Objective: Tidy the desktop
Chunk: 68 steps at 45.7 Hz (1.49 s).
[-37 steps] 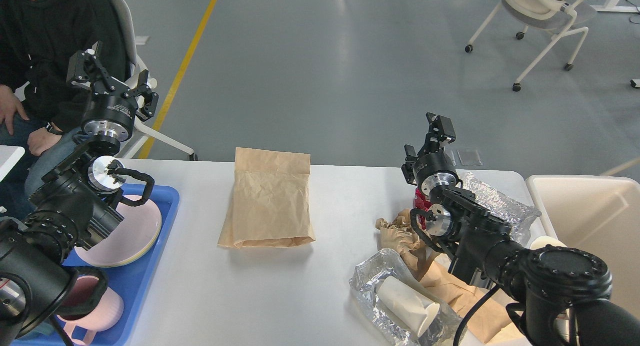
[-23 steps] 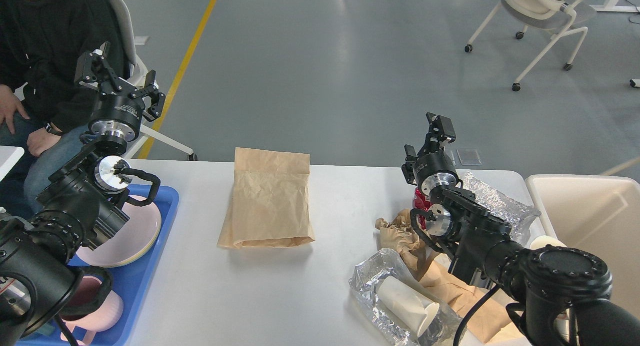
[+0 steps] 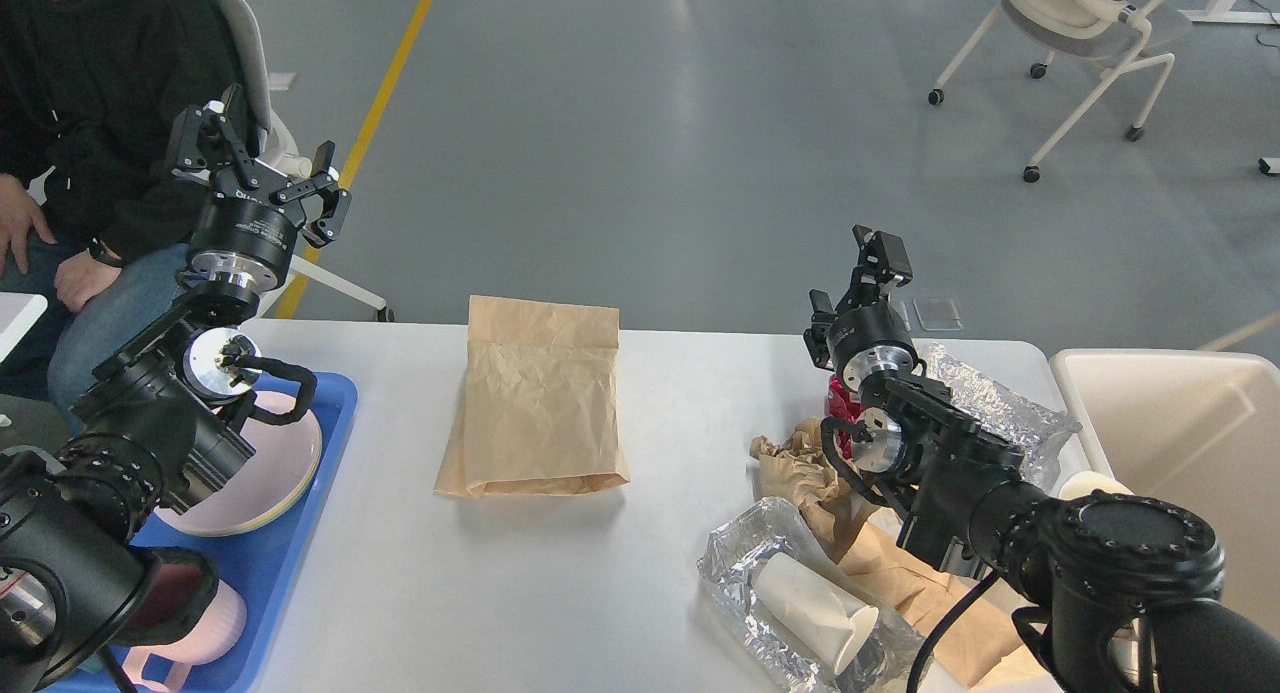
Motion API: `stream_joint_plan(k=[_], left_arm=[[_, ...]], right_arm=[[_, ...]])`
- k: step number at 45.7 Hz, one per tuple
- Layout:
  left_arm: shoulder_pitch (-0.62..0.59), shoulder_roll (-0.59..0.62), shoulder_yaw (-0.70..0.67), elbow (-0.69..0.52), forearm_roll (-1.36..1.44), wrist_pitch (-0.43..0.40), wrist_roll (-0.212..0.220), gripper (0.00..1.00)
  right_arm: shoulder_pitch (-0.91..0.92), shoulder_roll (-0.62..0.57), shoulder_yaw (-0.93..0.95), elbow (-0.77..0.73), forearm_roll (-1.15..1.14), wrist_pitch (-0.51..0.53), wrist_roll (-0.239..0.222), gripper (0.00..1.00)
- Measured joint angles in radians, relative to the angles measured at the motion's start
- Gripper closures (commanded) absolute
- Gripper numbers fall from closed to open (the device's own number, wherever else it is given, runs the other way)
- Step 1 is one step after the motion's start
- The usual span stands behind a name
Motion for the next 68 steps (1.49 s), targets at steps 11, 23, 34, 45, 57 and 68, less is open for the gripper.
stream_joint_plan(k=[11, 23, 34, 45, 57, 68], left_arm=[[0.007, -0.004, 0.012, 0.0, 0.008, -0.015, 0.008, 0.03], [0.004, -0.01, 0.059, -0.001, 0.009, -0.014, 0.008, 0.03], [0.003, -0.016, 0.073, -0.003, 0.009, -0.007, 0.008, 0.03], [0.003, -0.018, 0.074, -0.003, 0.009, -0.006, 0.008, 0.03], [0.006, -0.01, 0.098, -0.003, 0.014, -0.009, 0.017, 0.03], [-0.039, 0.032, 0.358, -0.003, 0.017, -0.014, 0.123, 0.03]], right_arm=[[0.0, 0.0, 0.0, 0.0, 0.0, 0.0, 0.0, 0.0], [0.0, 0.0, -0.001, 0.0, 0.0, 0.0, 0.0, 0.0], [0.0, 0.0, -0.001, 0.0, 0.0, 0.0, 0.0, 0.0], [0.0, 0.0, 0.0, 0.0, 0.0, 0.0, 0.0, 0.0], [0.0, 0.0, 0.0, 0.0, 0.0, 0.0, 0.0, 0.0], [0.0, 0.0, -0.001, 0.0, 0.0, 0.0, 0.0, 0.0]])
